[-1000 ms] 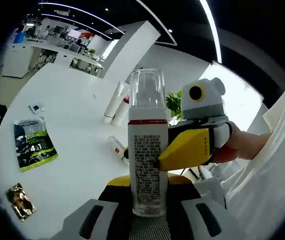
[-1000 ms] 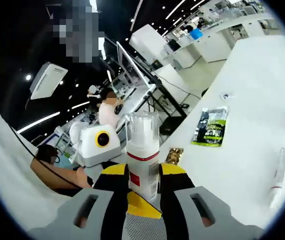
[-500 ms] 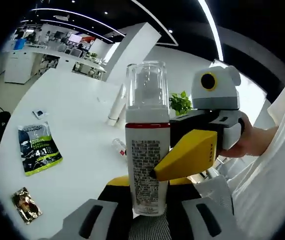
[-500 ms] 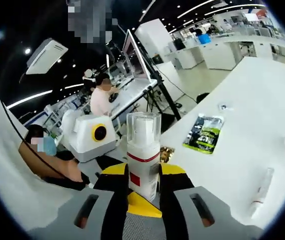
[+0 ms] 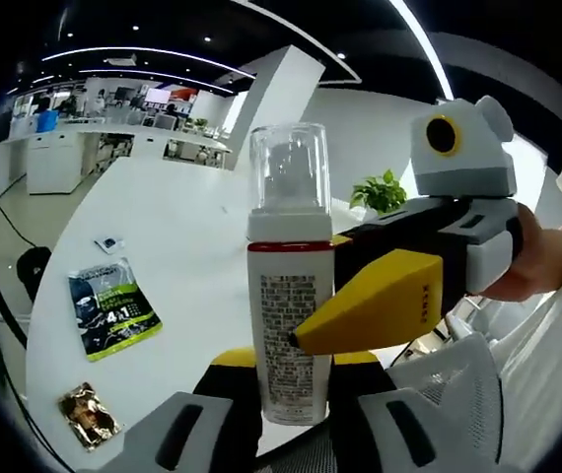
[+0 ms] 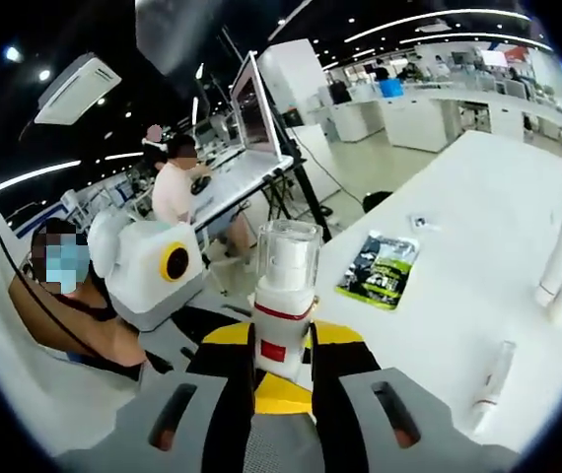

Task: Arrange the skincare products in the storage area until every visible bottle or jar stands upright without overlapping.

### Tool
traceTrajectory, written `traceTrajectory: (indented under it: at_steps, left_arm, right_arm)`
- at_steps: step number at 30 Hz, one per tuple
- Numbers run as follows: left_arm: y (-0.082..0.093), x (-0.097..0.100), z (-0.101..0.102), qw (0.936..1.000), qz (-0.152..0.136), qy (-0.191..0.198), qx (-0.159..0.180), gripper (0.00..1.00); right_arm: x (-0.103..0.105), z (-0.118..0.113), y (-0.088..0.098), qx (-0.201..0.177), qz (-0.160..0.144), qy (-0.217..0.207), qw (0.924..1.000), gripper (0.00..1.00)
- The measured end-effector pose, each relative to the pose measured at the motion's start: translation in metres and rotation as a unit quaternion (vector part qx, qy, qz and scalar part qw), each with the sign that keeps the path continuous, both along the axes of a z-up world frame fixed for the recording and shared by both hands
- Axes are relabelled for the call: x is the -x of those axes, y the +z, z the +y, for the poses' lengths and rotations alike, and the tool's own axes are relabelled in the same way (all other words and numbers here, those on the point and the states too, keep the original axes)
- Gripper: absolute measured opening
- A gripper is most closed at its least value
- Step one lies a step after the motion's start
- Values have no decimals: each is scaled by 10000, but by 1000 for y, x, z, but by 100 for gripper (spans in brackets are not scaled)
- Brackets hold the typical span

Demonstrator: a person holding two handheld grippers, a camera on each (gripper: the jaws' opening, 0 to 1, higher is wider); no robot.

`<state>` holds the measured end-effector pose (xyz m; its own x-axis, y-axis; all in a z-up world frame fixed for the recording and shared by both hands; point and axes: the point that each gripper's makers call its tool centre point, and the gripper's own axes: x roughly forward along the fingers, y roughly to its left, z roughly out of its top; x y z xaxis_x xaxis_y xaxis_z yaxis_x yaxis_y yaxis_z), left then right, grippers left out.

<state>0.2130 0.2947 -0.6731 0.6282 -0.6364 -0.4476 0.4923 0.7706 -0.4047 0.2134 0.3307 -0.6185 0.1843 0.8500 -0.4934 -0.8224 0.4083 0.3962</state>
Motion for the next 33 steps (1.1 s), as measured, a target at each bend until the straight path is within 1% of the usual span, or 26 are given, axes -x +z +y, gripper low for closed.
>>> traceTrajectory:
  at_steps: [1, 2, 4, 6, 7, 11, 13, 14, 17, 21, 23, 27, 33]
  left_arm:
    - [2, -3, 4, 9997, -209, 52, -150, 23]
    - [2, -2, 4, 9996, -219, 33, -160, 23]
    - [7, -3, 4, 9988, -437, -26, -224, 24]
    - [10, -6, 7, 9959, -767, -71, -469, 25]
    - [9, -6, 8, 9952, -791, -81, -562, 24]
    - [-2, -4, 6, 9924, -773, -210, -933, 24]
    - [-7, -4, 7, 9895, -827, -249, -1160, 24]
    - [-10, -4, 7, 9886, -778, -283, -1255, 24]
    - [-16, -5, 9, 9872, -733, -293, -1388, 24]
    - [-23, -6, 17, 9843, -620, -245, -1631, 22]
    - [-24, -5, 18, 9841, -608, -249, -1647, 22]
    - [-24, -4, 18, 9830, -635, -316, -1692, 22]
    - [-36, -1, 16, 9809, -439, -457, -1839, 22]
  right_arm:
    - [-2, -1, 0, -16, 18, -28, 10000, 17]
    - [-4, -4, 1, -48, 64, -58, 10000, 17]
    - [-6, -6, 4, -187, 199, -153, 9995, 16]
    - [-6, -8, 6, -207, 178, -140, 9995, 16]
    - [-6, -9, 6, -200, 148, -156, 9996, 16]
    - [-5, -13, 4, -148, 40, -152, 9998, 16]
    - [-6, -17, 2, -146, 26, -183, 9997, 16]
    - [-6, -19, 2, -152, 26, -195, 9997, 16]
    - [-11, -23, 2, -229, 4, -281, 9993, 16]
    - [-18, -27, 4, -406, -38, -337, 9986, 16]
    - [-23, -31, 3, -374, -116, -387, 9985, 16]
    - [-30, -41, 1, -410, -105, -526, 9977, 16]
    - [-44, -70, 5, -527, -115, -902, 9945, 16]
